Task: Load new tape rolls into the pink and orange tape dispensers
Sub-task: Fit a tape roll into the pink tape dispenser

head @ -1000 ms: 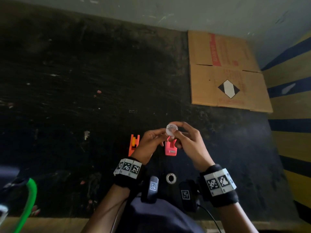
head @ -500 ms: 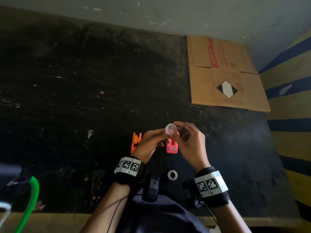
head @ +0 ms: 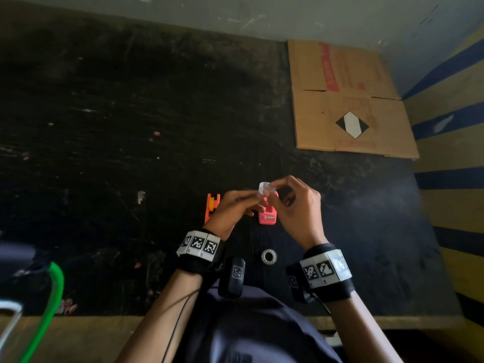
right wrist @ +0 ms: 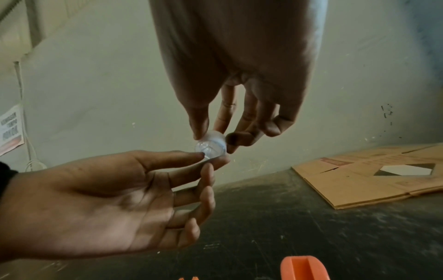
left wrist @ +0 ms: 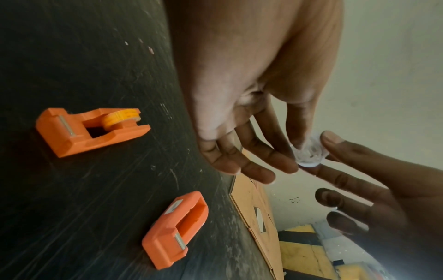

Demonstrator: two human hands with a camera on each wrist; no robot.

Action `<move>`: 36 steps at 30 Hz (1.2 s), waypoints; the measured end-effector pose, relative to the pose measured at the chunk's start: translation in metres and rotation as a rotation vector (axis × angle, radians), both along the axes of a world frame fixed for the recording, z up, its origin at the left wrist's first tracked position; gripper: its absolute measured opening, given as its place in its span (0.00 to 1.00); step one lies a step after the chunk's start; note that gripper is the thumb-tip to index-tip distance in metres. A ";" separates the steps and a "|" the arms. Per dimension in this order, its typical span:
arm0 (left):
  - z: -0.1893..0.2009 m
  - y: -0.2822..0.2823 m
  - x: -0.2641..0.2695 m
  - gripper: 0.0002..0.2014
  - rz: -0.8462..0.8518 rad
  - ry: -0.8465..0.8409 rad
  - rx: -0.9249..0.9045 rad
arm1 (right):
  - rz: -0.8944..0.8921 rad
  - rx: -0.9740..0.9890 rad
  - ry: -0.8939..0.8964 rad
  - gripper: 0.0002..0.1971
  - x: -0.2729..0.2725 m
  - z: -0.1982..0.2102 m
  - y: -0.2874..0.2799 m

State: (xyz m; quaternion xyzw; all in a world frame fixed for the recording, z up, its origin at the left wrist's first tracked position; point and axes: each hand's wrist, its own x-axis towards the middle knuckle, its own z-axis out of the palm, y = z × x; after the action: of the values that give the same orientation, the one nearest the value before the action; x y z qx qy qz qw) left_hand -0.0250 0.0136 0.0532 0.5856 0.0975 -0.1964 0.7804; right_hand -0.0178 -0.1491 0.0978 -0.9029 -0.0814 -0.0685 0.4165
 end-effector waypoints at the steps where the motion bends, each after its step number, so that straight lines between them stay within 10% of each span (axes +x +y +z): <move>1: 0.001 0.000 0.000 0.11 0.007 0.017 -0.019 | -0.008 0.009 0.003 0.06 -0.001 0.000 -0.001; 14: 0.002 0.005 -0.004 0.12 0.021 0.075 -0.090 | -0.018 0.035 0.052 0.07 -0.003 -0.017 -0.006; 19: -0.001 0.002 -0.001 0.15 0.087 0.057 0.176 | -0.062 0.120 0.122 0.06 -0.003 -0.028 -0.012; 27: -0.020 0.010 -0.004 0.18 0.080 0.078 0.448 | -0.149 -0.396 0.317 0.12 -0.047 -0.104 -0.069; 36: -0.023 0.010 -0.005 0.18 0.041 0.141 0.466 | -0.097 -0.487 0.353 0.21 -0.081 -0.144 -0.078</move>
State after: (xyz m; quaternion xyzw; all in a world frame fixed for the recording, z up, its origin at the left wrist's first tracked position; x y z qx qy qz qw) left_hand -0.0304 0.0232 0.0304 0.7325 0.2060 -0.1932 0.6194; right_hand -0.0985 -0.2273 -0.0458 -0.9769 0.0215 0.0913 0.1919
